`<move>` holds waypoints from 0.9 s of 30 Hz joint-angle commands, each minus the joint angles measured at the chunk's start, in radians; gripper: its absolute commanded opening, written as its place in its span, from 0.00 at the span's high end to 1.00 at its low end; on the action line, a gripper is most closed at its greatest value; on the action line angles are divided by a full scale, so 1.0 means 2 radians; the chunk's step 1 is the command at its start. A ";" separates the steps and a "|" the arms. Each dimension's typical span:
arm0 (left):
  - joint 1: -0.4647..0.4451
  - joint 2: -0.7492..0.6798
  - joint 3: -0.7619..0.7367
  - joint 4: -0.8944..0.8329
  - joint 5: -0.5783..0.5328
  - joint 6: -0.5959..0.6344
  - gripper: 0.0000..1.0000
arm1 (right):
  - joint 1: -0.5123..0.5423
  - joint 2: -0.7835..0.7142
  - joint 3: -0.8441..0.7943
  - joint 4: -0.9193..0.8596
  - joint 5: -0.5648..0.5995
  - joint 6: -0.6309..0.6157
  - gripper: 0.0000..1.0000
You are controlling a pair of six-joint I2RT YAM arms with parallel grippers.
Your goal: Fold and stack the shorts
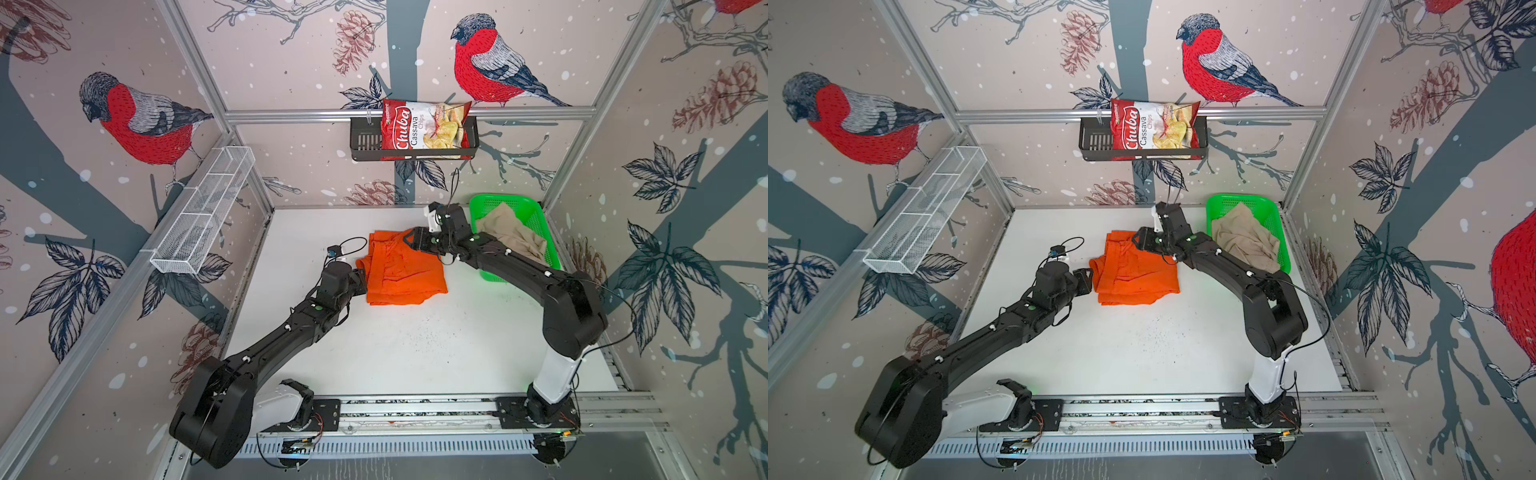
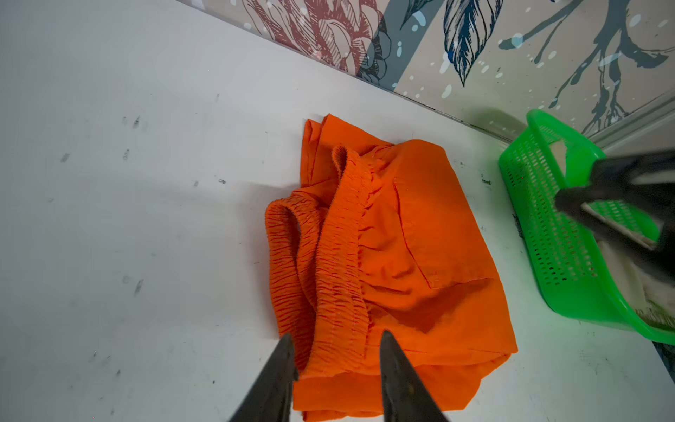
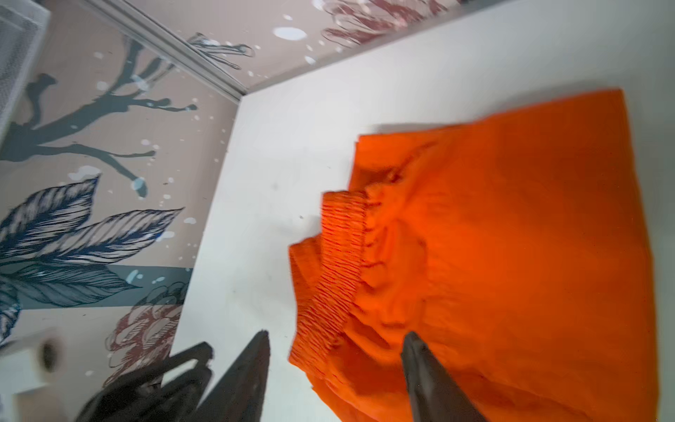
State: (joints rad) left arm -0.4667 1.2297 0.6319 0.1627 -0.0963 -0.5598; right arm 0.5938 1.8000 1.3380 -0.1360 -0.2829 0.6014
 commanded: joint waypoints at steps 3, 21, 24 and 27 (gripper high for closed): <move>-0.021 0.088 0.066 0.014 0.036 0.025 0.67 | -0.002 -0.014 -0.088 0.051 -0.011 -0.001 0.58; 0.113 0.158 0.015 0.157 0.105 -0.068 0.36 | 0.075 0.141 0.109 0.022 0.096 -0.063 0.33; 0.117 0.191 0.036 0.171 0.135 -0.072 0.34 | 0.079 0.181 0.158 0.008 0.099 -0.066 0.32; 0.122 0.227 0.050 0.197 0.171 -0.073 0.33 | 0.085 0.213 0.196 -0.004 0.118 -0.077 0.30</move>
State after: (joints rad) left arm -0.2310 1.6444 0.7120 0.4576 0.1471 -0.6975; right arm 0.7517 2.1914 1.6825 -0.1085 -0.0929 0.4858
